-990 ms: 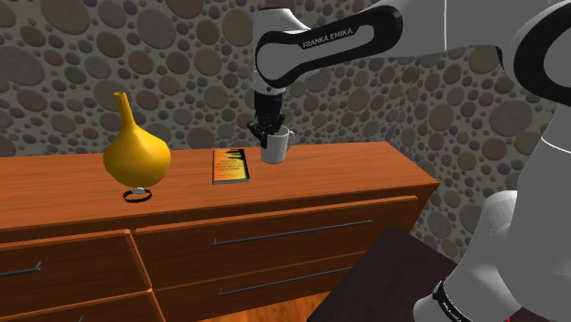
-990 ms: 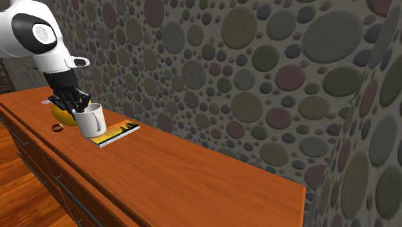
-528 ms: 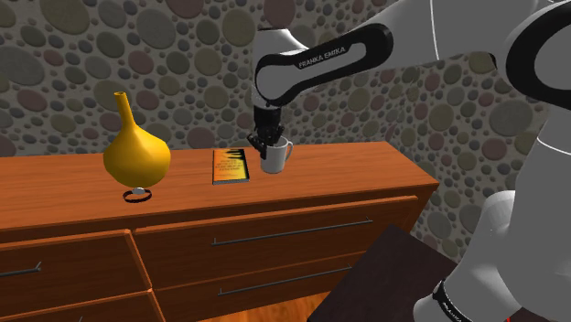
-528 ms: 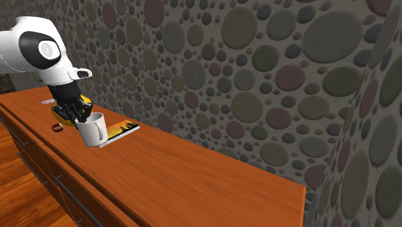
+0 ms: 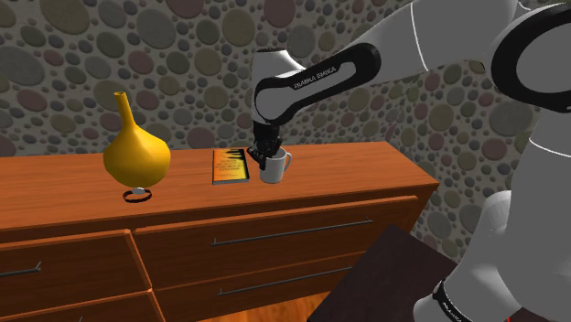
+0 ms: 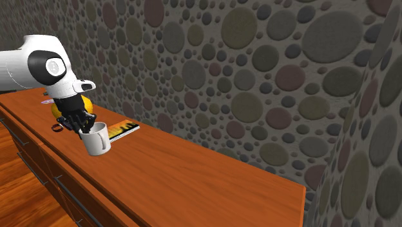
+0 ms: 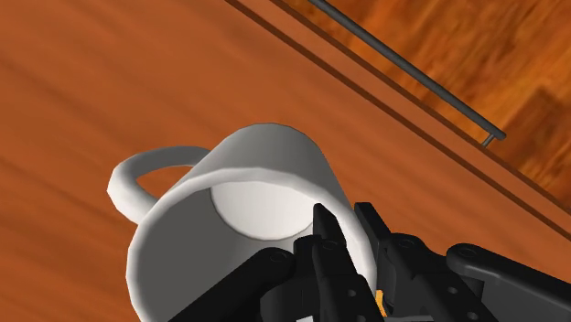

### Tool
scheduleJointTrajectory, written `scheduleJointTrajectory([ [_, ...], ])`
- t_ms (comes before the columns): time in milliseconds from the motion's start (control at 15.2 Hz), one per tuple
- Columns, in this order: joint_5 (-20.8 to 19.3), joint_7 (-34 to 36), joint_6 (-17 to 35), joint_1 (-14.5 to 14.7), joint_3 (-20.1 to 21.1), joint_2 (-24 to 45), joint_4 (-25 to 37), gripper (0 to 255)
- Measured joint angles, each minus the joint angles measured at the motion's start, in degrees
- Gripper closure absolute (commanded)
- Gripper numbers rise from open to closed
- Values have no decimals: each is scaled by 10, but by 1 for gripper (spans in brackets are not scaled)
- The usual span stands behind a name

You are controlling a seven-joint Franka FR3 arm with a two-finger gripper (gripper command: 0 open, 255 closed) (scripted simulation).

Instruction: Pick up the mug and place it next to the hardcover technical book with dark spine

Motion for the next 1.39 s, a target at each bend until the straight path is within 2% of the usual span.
scheduleJointTrajectory([
  [330,1,0,31,-1,0,14,-17,255],
  [660,1,0,35,-1,0,16,-19,255],
  [726,1,0,35,-1,0,15,-19,0],
  [1122,1,0,35,-1,0,15,-19,0],
  [1386,-2,1,-12,1,0,-15,-2,0],
])
